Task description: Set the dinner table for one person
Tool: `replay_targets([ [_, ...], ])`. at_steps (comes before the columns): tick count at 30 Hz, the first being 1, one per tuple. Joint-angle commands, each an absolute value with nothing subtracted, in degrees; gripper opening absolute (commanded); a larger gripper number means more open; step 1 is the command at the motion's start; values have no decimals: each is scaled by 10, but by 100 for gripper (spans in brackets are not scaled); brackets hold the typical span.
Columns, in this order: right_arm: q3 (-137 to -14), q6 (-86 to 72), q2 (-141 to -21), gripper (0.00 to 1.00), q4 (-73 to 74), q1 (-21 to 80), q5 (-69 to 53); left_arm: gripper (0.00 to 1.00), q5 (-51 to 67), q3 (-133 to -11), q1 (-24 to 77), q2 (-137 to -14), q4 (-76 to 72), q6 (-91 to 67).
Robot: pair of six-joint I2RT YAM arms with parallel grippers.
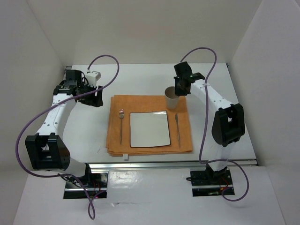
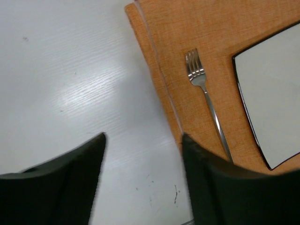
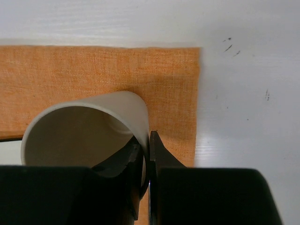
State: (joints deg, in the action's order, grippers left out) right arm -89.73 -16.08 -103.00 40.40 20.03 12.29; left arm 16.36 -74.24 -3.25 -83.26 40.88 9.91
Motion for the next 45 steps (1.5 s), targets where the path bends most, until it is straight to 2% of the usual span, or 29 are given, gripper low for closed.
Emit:
replay_targets([
  [1,-901,-170,-1036,0,385,214,138,78,120,-755,-34,-818,409,86],
  [2,-892,-170,-1041,0,370,214,138,85,115,-755,-34,-818,409,86],
  [5,-881,-156,-1054,0,342,214,131,85,115,-741,-34,-798,409,91],
  [8,-922,-164,-1089,0,390,214,150,85,115,-735,-34,-785,403,98],
  [14,-913,-163,-1089,0,390,209,155,85,103,-729,-34,-785,403,104],
  [17,-902,-157,-1094,2,383,204,122,86,108,-729,-34,-785,403,104],
  [20,-913,-157,-1100,40,391,204,116,88,108,-729,-34,-785,403,104],
  [21,-920,-157,-1100,56,391,204,116,88,108,-729,-34,-785,403,104],
  [27,-959,-145,-1073,70,385,191,104,91,108,-735,-34,-780,409,109],
  [31,-1005,-135,-1038,70,400,184,110,92,108,-740,-34,-767,409,109],
  [35,-1016,-134,-972,85,413,177,103,92,98,-740,-34,-745,409,104],
  [36,-1016,-141,-938,95,422,168,93,93,91,-740,-34,-740,409,104],
  [37,-1008,-149,-919,100,434,162,84,93,83,-740,-34,-735,409,104],
  [43,-892,-237,-734,100,510,106,69,93,22,-714,-34,-684,429,116],
  [45,-819,-261,-680,100,545,99,69,93,9,-689,-34,-669,434,122],
])
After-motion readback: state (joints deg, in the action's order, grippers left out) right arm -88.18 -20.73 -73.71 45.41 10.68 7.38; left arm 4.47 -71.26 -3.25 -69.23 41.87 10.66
